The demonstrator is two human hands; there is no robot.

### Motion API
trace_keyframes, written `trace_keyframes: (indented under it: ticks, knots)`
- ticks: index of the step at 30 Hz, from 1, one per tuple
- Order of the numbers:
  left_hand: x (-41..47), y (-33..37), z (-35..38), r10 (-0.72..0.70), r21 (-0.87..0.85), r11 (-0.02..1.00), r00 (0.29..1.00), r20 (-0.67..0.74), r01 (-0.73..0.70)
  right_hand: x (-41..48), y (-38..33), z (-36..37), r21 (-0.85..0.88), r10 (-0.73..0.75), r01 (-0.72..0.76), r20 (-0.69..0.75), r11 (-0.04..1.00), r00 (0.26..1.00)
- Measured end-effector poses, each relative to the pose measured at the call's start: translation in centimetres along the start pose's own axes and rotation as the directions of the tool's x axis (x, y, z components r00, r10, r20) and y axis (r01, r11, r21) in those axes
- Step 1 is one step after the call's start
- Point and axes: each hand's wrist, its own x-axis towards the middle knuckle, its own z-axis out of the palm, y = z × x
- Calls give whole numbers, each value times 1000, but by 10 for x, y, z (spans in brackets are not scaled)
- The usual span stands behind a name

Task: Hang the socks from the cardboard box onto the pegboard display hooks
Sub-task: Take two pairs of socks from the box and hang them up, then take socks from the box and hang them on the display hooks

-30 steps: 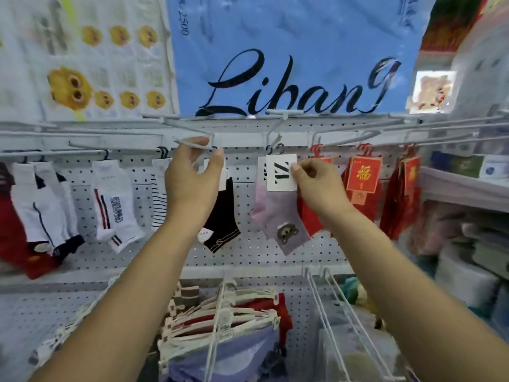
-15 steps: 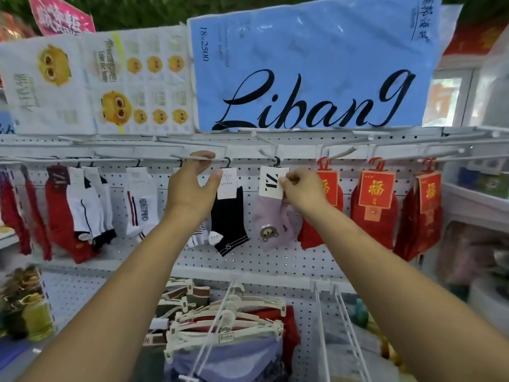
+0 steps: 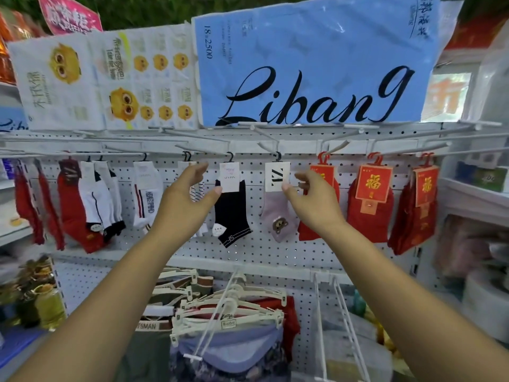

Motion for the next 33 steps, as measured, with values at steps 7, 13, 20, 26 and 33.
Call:
trace_keyframes:
  ticks: [7, 13, 20, 26, 33]
  knots:
    - [-54, -13, -42, 64, 200, 977, 996, 64, -75, -65, -28, 12, -62, -194, 208, 178, 976, 965]
    - [-112, -42, -112, 13, 260, 965, 994, 113, -42, -127, -67, 73, -52, -270, 301, 319, 952, 908]
    - [-209, -114, -242, -216, 388, 904, 975, 52, 179, -223, -133, 207, 102, -283, 268, 497, 958, 821]
    - [-331, -190, -358, -418, 553, 746, 907, -45, 371, -327, -178, 327, 132, -301, 293, 685, 947, 663]
    - [-455, -235, -458, -641, 579, 529, 739, -208, 621, -430, -217, 429, 186, -273, 225, 846, 956, 458]
